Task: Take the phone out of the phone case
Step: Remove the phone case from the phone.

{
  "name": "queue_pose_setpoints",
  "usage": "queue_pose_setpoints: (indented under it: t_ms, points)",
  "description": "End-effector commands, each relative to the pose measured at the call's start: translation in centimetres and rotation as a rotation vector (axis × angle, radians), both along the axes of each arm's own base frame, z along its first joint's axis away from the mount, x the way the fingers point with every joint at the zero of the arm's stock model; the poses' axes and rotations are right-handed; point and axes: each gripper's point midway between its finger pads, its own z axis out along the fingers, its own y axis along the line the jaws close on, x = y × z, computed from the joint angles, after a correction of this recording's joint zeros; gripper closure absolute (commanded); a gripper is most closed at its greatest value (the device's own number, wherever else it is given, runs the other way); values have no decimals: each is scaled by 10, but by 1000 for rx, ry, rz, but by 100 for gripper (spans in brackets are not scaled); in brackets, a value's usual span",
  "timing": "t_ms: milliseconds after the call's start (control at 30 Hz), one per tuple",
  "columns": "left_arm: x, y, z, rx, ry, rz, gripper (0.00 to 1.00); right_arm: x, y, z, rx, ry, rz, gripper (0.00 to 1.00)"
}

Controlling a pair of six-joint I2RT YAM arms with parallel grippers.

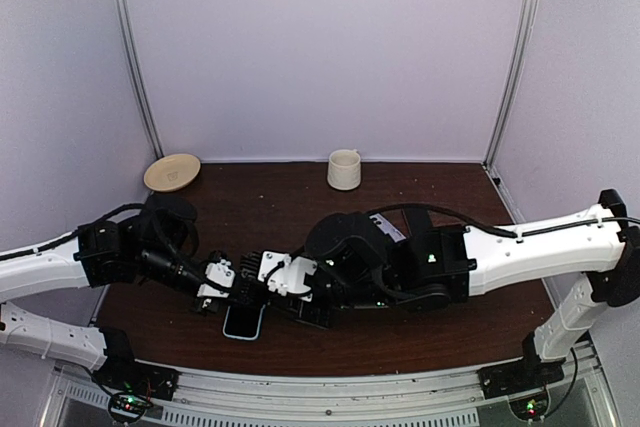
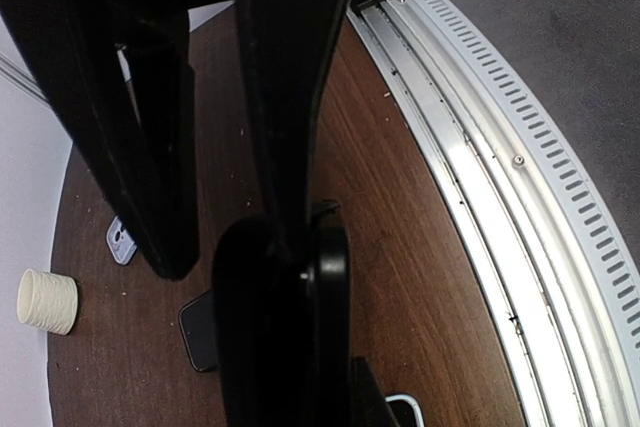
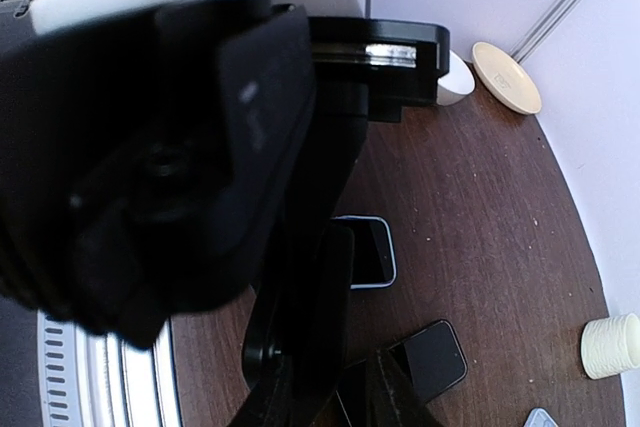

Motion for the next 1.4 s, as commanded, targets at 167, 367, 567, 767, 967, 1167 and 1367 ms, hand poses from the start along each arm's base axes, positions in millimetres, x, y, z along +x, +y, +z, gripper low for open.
queue_pose_setpoints:
  t_ms: [167,367,567,767,967,1167,1367]
  points:
    - [-3,-22,48,-183,-90,-74,100,18,-4,-2,-18,-24,-126,75]
    - [-1,-22,47,-177,-103,-64,100,3,1,-5,-11,35,-51,75]
    - [2,-21,46,-172,-120,-49,100,-1,1,-12,-24,60,-43,77]
    - [9,-20,50,-178,-154,-20,100,-4,1,-13,-28,78,-37,84]
    - [18,-19,55,-190,-200,26,100,-5,1,-18,-34,90,-44,91]
    - [31,-16,63,-211,-253,93,100,-5,4,-18,-16,90,-65,94]
    - [47,-11,74,-237,-326,183,100,6,2,-14,21,96,-153,96]
